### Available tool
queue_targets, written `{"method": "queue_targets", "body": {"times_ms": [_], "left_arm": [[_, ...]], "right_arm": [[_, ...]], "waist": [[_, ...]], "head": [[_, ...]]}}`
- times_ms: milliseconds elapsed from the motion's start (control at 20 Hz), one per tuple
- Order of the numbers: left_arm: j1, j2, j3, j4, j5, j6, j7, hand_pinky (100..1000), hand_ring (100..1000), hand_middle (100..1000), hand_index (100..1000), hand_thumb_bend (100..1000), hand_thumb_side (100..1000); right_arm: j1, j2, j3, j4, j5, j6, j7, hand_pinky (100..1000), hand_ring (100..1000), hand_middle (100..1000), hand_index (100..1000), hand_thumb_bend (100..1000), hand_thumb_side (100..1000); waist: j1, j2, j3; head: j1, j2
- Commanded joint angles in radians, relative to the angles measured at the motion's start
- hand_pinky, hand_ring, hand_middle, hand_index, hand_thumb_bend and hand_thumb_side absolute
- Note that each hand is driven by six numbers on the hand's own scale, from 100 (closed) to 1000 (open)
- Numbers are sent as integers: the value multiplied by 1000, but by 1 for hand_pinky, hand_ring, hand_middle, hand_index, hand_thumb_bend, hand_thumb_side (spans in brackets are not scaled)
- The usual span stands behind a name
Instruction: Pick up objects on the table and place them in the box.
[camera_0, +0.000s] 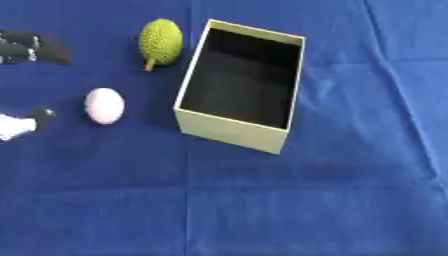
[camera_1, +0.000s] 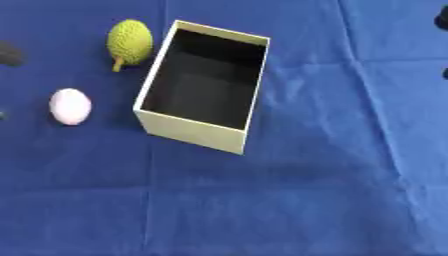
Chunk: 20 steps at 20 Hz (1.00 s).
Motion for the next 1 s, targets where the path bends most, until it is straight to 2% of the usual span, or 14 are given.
{"method": "queue_targets", "body": {"times_ms": [50, 550, 1000], "left_arm": [[-23, 8, -11, 19, -14, 11, -45, 892, 932, 861, 914, 298, 100], [-55, -38, -43, 76, -51, 72, -124, 894, 930, 830, 915, 308, 100], [-103, -106, -68, 150, -133, 88, -96, 885, 920, 825, 916, 308, 100]], "right_arm": [[-2, -10, -2, -20, 9, -5, 17, 918, 894, 450, 832, 100, 527], [-2, 1, 3, -20, 12, 12, 30, 920, 895, 447, 829, 100, 527], [1, 11, 3, -20, 15, 23, 36, 923, 896, 444, 827, 100, 526]], "waist": [[1, -17, -2], [1, -17, -3], [2, -17, -5]], "head": [[-2, -10], [1, -5], [6, -1]]}}
